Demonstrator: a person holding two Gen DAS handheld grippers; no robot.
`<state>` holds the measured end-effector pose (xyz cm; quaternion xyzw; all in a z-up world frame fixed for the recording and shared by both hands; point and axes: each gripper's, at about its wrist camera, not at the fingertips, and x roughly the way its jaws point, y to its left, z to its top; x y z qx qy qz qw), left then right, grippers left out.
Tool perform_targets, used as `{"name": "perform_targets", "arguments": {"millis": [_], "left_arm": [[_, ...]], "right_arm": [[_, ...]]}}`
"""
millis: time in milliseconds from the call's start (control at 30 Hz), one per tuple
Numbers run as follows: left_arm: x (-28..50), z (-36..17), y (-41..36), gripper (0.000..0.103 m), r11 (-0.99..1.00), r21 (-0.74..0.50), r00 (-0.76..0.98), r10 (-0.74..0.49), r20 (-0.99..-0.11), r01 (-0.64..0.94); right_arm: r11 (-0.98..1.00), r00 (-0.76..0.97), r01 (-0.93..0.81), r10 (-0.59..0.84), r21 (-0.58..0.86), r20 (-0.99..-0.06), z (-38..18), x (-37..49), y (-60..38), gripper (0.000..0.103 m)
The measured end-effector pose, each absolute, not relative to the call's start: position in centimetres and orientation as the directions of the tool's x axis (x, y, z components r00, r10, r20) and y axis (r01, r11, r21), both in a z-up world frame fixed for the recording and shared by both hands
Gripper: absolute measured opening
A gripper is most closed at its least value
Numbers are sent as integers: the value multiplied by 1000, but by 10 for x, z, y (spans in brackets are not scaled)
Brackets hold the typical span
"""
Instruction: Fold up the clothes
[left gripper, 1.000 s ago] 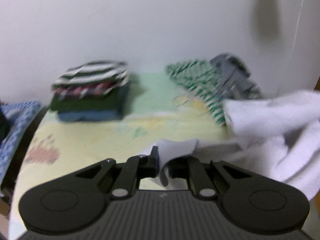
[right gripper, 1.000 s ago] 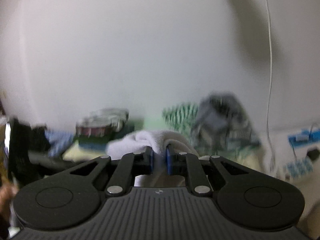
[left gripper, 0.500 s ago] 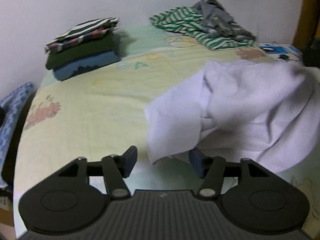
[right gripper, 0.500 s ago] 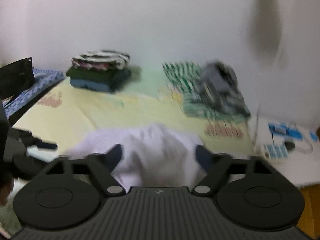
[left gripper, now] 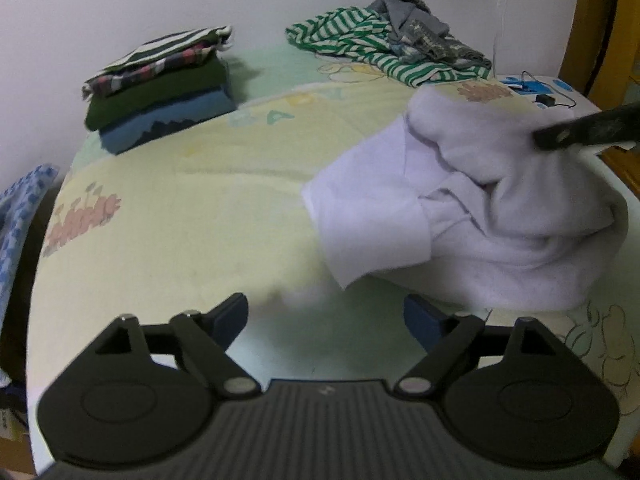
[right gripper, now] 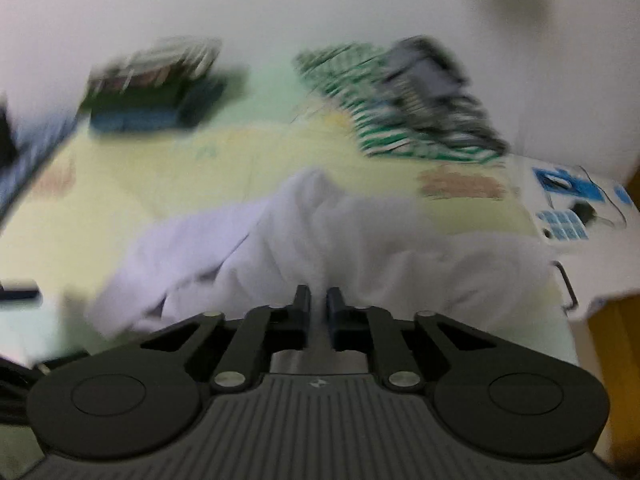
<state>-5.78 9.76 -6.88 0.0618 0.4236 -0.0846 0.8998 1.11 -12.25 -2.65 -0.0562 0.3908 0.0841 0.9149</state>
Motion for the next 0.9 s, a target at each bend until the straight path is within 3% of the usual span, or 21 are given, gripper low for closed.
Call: {"name": "perform_targets", "arguments": {"millis": [167,300,433,600,667,767,900], "left_arm": [[-38,-73,79,98,951,36,616,-170,-769,308],[-20,-77,72,98,942,-24,587,-229,-776,336],[3,-89,71,95,957,-45,555,-203,-807,285],[15,-88,71,67,963,-124,527,-236,-816,239],[12,-81,67,51,964,-121,539,-234,-809,237],[6,-69,65,41,970,-122,564,-221,-796,208],[-3,-56,74,41,979,-144,590,-201,-782,142]], "right_arm": [[996,753,-5,-58,-93,-656,1,-18,-170,4],[977,697,157,-212,-143,-685,-8,-44,-213,1],[950,606,235,-308,-205,-734,-29,-59,-240,4],[979,716,132,-204,-157,-668,-12,-51,-229,38],[989,772,36,-117,-141,-625,-3,-41,-213,66],[973,798,-164,35,-161,-602,-5,-24,-177,72],[916,770,-306,77,-259,-634,-39,8,-140,66]]}}
